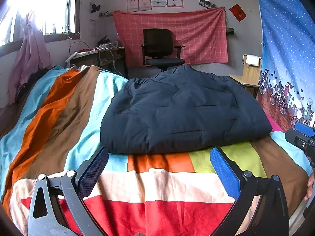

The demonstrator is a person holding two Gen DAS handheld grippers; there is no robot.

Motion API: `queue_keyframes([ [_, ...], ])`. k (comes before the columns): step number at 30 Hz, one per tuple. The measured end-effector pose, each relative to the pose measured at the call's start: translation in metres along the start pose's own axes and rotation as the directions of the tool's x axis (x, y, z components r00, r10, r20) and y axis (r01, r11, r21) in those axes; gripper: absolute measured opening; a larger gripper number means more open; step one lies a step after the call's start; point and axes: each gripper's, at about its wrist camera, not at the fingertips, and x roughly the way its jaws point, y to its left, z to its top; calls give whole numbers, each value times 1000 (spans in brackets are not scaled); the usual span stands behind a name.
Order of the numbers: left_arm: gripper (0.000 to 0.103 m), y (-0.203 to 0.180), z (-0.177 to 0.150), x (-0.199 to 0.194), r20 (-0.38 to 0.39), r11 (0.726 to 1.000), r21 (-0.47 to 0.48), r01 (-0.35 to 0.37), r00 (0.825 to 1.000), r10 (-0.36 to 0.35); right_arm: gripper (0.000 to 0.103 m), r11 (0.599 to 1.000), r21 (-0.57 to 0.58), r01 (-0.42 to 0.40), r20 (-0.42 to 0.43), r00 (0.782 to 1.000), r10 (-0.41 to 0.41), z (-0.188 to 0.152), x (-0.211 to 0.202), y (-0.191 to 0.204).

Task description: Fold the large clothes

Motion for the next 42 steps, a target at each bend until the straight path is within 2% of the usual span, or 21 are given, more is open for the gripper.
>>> queue_keyframes([
  [42, 101, 3, 0, 1, -2, 1000, -9, 15, 1000, -15, 103, 1000, -1, -7, 1, 1000, 7, 0, 0, 1],
])
